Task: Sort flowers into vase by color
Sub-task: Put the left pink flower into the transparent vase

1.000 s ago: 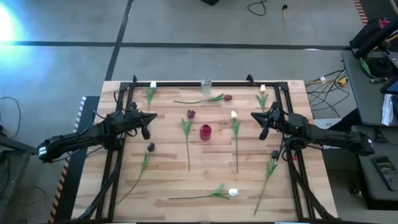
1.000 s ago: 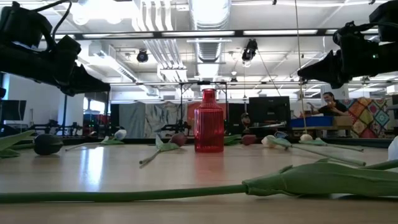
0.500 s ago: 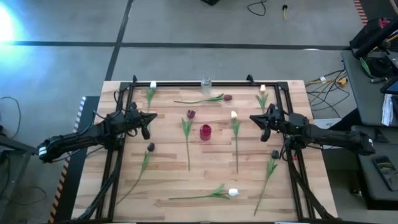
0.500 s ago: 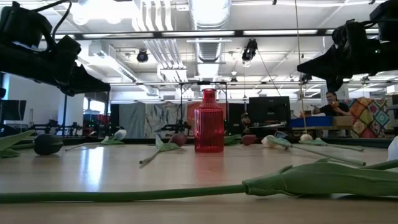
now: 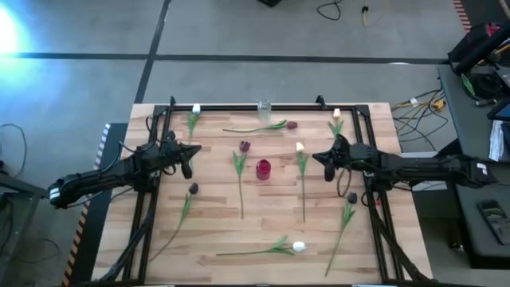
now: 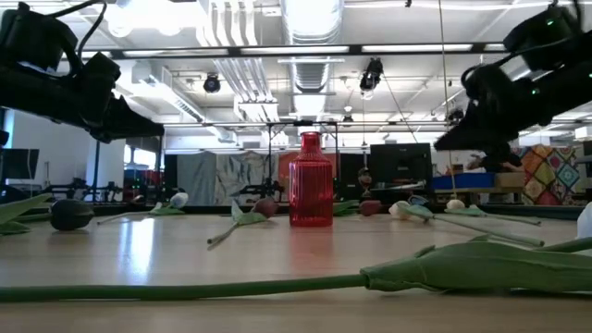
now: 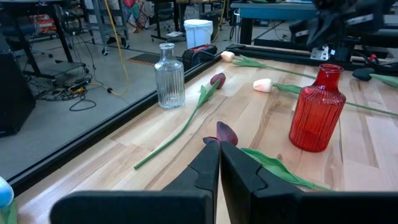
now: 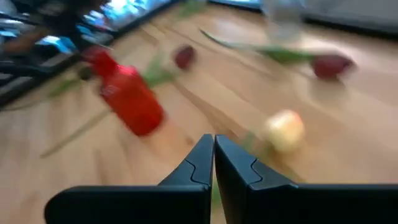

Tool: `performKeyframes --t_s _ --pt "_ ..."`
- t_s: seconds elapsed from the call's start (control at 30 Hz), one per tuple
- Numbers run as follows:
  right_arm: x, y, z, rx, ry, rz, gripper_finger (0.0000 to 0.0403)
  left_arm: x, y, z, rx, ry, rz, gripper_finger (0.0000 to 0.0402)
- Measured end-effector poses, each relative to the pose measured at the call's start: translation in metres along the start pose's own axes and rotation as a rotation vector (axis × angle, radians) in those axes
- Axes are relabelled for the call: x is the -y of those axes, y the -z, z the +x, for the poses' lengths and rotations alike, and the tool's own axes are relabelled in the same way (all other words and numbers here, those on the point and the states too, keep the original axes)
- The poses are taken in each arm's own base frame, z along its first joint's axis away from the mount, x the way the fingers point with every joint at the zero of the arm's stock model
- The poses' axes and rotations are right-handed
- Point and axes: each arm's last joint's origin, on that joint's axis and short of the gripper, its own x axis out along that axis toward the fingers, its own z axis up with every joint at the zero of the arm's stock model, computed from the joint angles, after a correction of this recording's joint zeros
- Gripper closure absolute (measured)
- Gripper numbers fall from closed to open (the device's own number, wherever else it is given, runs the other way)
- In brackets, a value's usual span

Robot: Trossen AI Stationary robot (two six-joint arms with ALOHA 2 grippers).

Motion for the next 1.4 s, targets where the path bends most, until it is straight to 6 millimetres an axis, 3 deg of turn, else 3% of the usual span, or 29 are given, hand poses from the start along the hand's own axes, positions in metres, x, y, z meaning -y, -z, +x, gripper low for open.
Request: performKeyframes --t_s 0.43,0.83,1.0,1.2,1.4 --pt "-0.005 -0.002 0.033 -0.189 0.169 0.110 0.0387 0.000 0.000 0.000 0.000 0.000 0.000 0.0402" --pt "-0.022 -0.027 0.081 -0.357 0.350 0.252 0.0267 0.000 0.000 0.000 0.001 0.000 0.000 0.0402" --pt "-0.026 -0.028 0.107 -0.463 0.462 0.314 0.0241 0.000 0.000 0.000 0.000 0.000 0.000 0.0402" --pt "-0.029 -0.028 0.133 -0.579 0.594 0.313 0.0254 0.000 0.000 0.000 0.000 0.000 0.000 0.0402" --pt "-0.041 -0.040 0.145 -0.650 0.652 0.257 0.0332 0.000 0.000 0.000 0.001 0.000 0.000 0.0402"
